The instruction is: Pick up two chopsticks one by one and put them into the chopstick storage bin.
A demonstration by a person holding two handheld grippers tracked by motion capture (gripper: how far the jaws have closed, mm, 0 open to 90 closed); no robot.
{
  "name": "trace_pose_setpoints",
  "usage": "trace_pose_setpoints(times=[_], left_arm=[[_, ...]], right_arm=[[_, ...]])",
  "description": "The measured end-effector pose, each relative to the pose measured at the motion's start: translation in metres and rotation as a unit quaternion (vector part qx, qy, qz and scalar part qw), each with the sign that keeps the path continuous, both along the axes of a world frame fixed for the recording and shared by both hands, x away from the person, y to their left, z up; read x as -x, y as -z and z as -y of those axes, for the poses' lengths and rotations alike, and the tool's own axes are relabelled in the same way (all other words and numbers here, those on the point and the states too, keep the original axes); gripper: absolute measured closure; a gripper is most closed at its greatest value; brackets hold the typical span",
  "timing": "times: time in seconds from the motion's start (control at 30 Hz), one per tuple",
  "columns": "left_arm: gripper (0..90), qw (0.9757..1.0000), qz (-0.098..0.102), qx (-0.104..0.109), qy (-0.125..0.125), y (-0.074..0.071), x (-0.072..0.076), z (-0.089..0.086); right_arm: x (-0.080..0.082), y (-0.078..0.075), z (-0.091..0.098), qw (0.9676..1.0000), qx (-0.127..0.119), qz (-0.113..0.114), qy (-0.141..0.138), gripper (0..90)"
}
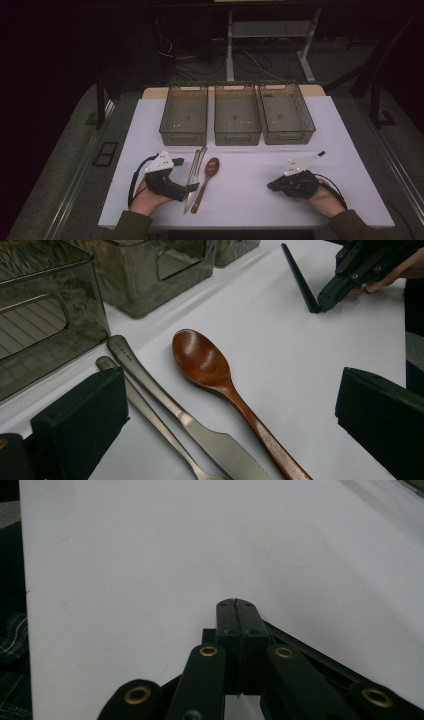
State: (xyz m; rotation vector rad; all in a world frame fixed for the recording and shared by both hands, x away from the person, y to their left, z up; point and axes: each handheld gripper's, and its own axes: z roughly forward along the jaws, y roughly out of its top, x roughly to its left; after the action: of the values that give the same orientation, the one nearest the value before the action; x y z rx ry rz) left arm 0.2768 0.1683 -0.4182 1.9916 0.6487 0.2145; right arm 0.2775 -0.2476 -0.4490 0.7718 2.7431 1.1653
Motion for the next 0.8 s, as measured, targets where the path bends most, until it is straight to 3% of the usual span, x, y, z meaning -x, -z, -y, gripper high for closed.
trace_pose_setpoints(times=[0.8], left_arm=[[0.0,1.0,0.0,-0.001,0.0,0.0,0.0,0.0]], right_arm=[[-0.03,0.003,-0.012,0.9998,-0.003,0.008,0.019,88.8]])
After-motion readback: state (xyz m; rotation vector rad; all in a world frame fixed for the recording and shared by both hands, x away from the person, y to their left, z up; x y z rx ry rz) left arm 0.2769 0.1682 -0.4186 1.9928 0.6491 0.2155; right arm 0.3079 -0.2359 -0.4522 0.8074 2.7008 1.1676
